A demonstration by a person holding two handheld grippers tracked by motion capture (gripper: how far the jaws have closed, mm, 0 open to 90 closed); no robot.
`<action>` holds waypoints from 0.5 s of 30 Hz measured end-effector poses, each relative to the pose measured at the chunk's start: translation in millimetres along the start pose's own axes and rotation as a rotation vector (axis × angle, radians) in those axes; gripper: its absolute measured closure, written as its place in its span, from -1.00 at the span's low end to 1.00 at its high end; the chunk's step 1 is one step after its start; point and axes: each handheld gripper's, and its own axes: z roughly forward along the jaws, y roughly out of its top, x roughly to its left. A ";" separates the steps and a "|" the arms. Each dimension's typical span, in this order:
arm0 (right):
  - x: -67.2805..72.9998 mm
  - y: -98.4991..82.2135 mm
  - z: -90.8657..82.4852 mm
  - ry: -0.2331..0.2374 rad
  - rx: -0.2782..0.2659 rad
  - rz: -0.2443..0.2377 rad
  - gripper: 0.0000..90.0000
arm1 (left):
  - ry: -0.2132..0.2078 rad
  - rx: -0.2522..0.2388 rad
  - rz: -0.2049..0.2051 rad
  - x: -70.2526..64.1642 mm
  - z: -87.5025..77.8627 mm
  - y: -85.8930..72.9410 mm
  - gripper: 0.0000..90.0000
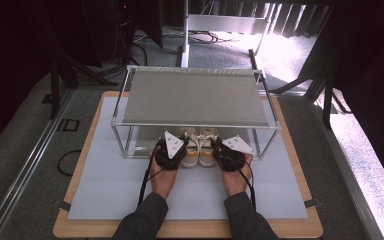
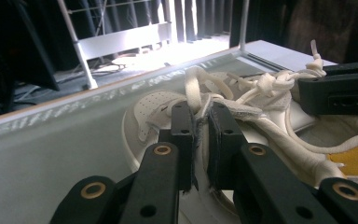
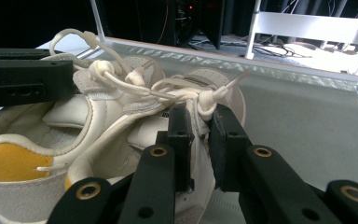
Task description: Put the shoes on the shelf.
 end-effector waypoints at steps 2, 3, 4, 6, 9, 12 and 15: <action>-0.9 -0.1 3.5 0.001 -0.006 0.000 0.77 | 0.014 -0.007 0.019 -0.7 2.7 0.3 0.83; -1.2 -0.4 5.1 -0.002 -0.012 -0.002 0.77 | 0.019 -0.013 0.024 -1.0 4.3 0.2 0.83; -1.7 -0.7 6.5 -0.003 -0.015 -0.002 0.77 | 0.023 -0.015 0.026 -1.2 5.7 -0.2 0.83; -2.7 -1.6 9.3 -0.005 -0.020 0.004 0.77 | 0.032 -0.022 0.030 -1.9 8.7 -1.7 0.83; -3.7 -3.0 13.4 -0.014 -0.023 0.000 0.77 | 0.040 -0.017 0.045 -3.0 12.2 -3.9 0.83; -4.7 -4.4 16.7 -0.021 -0.023 -0.004 0.77 | 0.041 -0.015 0.053 -3.0 16.1 -5.7 0.83; -5.8 -5.9 20.1 -0.023 -0.020 0.000 0.77 | 0.047 -0.011 0.053 -3.1 19.3 -7.2 0.82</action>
